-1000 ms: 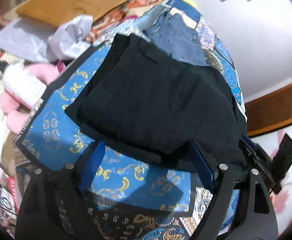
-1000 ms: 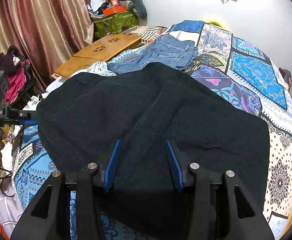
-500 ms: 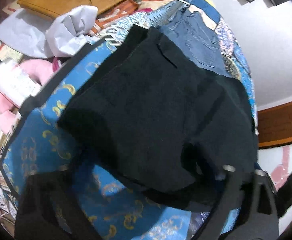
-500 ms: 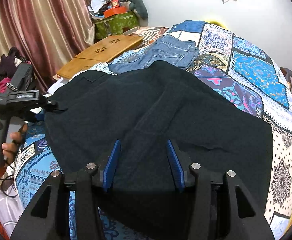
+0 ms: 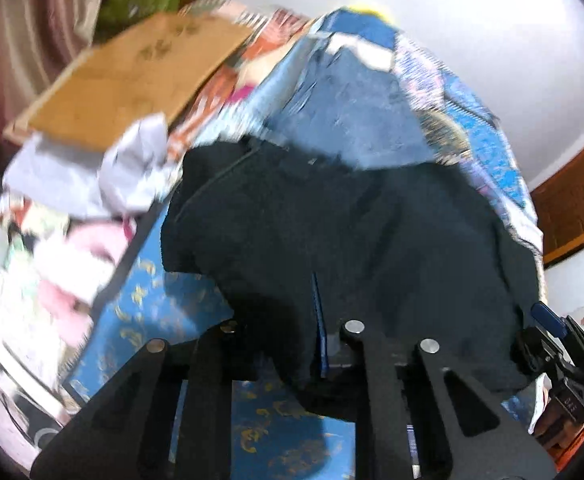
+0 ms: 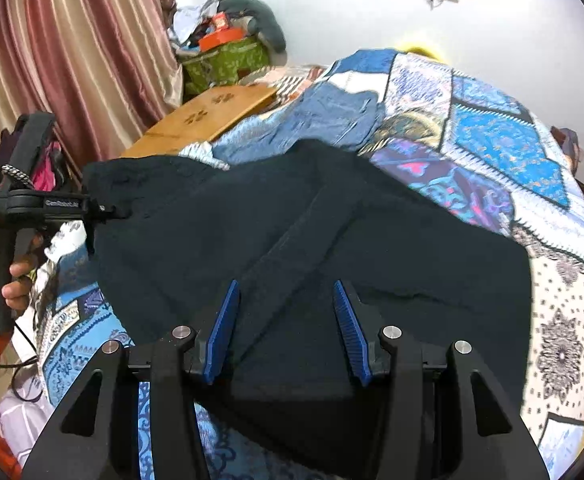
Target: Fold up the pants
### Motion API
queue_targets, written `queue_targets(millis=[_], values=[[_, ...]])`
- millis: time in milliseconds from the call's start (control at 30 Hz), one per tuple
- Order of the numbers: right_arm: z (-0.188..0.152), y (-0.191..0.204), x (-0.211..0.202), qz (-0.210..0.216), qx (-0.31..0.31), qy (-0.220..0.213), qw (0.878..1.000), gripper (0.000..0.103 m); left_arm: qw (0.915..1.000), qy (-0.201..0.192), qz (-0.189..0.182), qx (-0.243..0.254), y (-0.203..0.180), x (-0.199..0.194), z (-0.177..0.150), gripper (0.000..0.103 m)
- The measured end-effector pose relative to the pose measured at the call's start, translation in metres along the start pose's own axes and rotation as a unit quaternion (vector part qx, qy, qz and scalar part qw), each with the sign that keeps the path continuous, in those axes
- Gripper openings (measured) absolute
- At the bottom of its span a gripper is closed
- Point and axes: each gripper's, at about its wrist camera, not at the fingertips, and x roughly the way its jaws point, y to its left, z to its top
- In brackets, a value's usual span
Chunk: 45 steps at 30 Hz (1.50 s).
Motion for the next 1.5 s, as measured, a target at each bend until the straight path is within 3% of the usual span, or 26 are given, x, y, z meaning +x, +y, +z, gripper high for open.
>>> queue_targets(millis=[300,467,700,933,1167,1500], values=[[-0.008,-0.060,-0.062,-0.070,0.065,-0.057,0.994,0.048,0.9933,-0.088,-0.017,0.073,-0.058,-0.062,0.025,0.015],[-0.037,-0.102,-0.077,-0.111,0.122,-0.044,0.985,0.048,0.9872,-0.106,-0.056,0.105,-0.097,-0.084,0.038,0.015],[-0.083,-0.131,-0.062,-0.111,0.167,0.012,0.980,0.048,0.9774,-0.102,-0.095,0.159,-0.159,-0.088,0.042,0.014],[-0.097,-0.137,-0.049,-0.081,0.193,0.012,0.978,0.048,0.9684,-0.085,-0.132,0.194,-0.214,-0.081,0.040,0.013],[-0.102,-0.140,-0.048,-0.071,0.200,0.002,0.977,0.048,0.9537,-0.062,-0.165,0.243,-0.281,-0.059,0.027,0.013],[-0.104,-0.144,-0.049,-0.056,0.208,-0.002,0.976,0.048,0.9252,0.033,-0.160,0.343,-0.348,0.017,-0.045,0.013]])
